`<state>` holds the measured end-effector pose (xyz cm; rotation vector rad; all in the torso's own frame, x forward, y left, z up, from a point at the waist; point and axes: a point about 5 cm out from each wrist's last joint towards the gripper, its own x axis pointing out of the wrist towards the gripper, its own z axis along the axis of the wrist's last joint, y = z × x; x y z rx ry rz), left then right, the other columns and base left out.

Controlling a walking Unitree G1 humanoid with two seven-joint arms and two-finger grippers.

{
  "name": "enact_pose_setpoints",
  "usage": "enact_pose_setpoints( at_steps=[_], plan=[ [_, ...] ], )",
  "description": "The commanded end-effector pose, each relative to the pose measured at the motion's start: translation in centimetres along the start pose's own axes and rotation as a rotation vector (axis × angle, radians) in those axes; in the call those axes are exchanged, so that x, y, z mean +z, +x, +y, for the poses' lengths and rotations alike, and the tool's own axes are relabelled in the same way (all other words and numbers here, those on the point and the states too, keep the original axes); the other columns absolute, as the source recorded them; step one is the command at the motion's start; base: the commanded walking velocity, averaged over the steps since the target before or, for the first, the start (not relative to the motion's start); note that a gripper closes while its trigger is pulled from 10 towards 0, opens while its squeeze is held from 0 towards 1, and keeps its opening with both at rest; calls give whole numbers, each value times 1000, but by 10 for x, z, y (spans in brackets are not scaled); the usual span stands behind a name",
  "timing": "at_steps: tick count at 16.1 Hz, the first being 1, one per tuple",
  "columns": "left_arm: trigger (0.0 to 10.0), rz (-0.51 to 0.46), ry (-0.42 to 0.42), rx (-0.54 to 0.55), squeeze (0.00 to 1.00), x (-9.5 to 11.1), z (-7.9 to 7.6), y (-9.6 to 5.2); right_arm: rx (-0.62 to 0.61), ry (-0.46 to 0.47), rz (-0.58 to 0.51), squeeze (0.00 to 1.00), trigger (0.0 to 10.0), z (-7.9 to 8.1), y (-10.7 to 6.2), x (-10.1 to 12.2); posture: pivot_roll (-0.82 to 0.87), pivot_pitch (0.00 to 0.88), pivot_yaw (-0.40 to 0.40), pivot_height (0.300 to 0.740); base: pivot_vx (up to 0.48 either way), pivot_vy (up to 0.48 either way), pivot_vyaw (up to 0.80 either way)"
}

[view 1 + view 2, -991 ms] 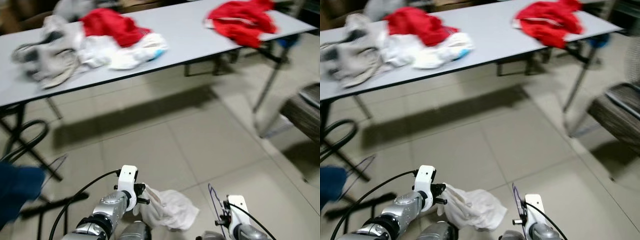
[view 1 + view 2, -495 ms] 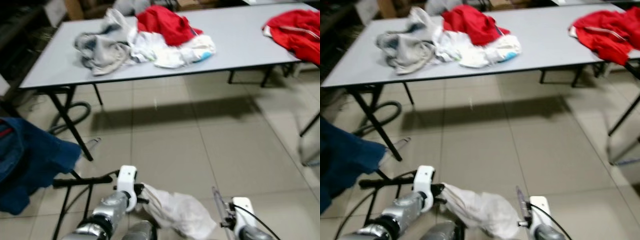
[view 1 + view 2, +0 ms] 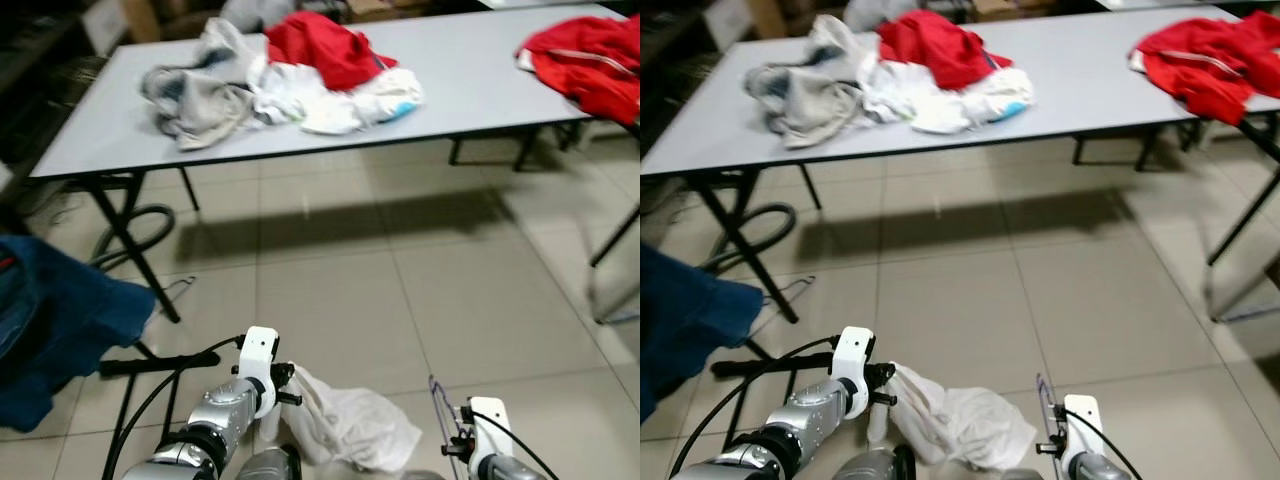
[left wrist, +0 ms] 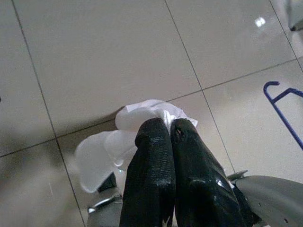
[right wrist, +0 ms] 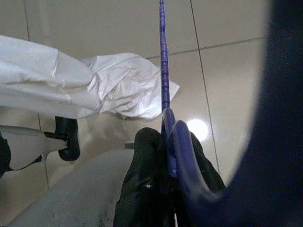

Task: Hang hanger

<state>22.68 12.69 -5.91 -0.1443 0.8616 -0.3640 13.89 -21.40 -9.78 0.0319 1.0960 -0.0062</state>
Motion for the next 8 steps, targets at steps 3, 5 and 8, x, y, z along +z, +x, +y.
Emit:
enact_pose_setpoints(
  at_steps=[3,5,8],
  plan=[
    [10000,-4,30,10,0,6,3,0,3,17,-25,0,10000,6,2,6,-171,0,87,740,0,-480,0],
    [10000,0,36,12,0,5,3,0,-2,29,-24,0,10000,8,2,5,-174,0,89,740,0,-437,0],
    [10000,8,37,33,0,5,5,0,-8,41,-7,0,10000,9,2,2,-184,0,100,740,0,-131,0]
  ],
)
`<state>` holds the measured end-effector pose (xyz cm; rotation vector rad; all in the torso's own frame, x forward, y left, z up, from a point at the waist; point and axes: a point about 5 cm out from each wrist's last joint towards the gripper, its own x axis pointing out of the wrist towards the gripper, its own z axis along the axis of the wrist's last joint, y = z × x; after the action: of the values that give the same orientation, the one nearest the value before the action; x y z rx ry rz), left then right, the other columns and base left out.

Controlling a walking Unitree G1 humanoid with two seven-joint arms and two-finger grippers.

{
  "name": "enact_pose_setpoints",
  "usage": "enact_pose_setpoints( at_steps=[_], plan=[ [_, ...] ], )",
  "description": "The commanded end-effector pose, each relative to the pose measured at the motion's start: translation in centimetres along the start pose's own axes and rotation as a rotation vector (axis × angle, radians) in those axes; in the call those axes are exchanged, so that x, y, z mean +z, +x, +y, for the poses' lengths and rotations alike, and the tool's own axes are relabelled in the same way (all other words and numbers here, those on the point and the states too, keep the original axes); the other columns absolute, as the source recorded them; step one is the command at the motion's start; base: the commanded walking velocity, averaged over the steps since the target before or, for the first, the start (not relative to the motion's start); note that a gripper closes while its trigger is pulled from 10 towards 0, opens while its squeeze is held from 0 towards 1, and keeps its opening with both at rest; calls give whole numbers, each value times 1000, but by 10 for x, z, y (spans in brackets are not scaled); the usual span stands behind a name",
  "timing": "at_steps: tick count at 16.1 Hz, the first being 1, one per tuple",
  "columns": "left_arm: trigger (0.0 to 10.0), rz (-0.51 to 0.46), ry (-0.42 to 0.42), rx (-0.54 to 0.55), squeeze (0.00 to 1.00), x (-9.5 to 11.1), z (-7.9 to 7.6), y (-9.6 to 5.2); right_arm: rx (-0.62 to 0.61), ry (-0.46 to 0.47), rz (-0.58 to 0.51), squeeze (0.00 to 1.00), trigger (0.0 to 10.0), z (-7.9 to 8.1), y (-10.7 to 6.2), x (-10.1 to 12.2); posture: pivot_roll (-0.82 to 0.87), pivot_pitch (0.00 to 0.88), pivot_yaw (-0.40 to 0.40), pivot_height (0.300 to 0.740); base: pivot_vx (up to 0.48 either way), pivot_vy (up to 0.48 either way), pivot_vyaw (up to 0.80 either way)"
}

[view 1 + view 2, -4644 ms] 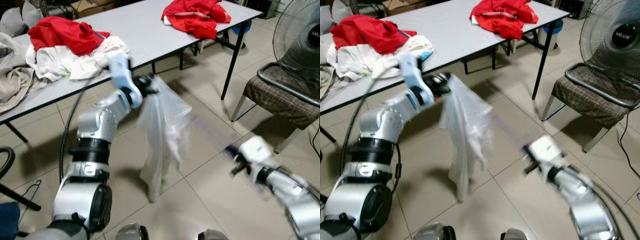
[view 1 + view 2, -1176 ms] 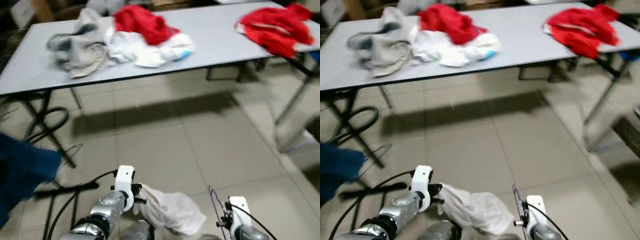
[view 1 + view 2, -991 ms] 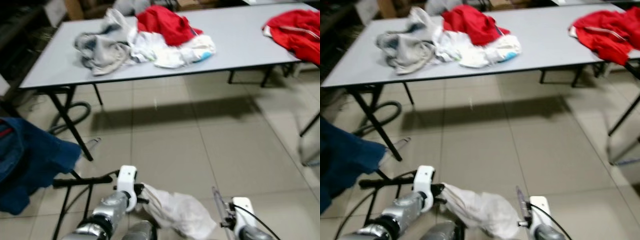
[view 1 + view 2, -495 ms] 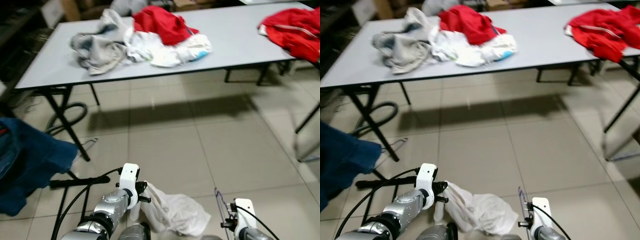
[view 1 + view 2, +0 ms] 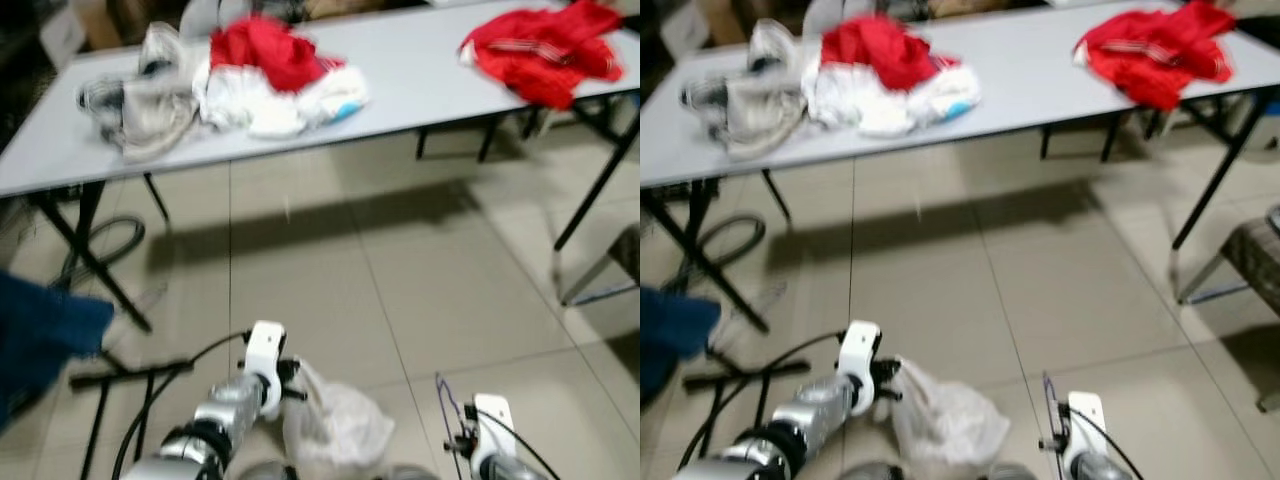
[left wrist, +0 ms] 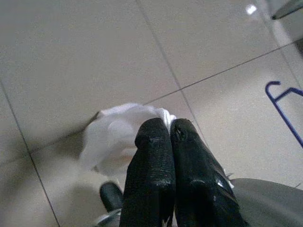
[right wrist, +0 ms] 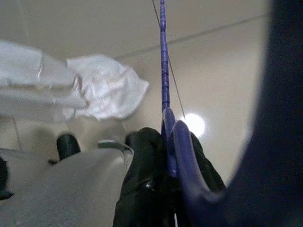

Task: Hang hanger

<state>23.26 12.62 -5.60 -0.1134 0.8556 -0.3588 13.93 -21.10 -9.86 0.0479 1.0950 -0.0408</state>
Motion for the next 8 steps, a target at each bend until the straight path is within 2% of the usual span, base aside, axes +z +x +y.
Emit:
enact_pose_setpoints(
  at_steps=[1,4,8],
  plan=[
    [10000,34,-15,55,0,-5,10,-3,15,-12,18,0,10000,7,1,-2,-184,0,100,740,0,0,0],
    [10000,89,13,61,0,-12,13,-5,20,-9,16,0,10000,10,1,-4,-184,0,102,740,0,0,0],
    [10000,89,-4,61,0,-13,11,-4,26,-10,10,0,10000,17,3,-2,-176,0,93,740,0,0,0]
  ],
)
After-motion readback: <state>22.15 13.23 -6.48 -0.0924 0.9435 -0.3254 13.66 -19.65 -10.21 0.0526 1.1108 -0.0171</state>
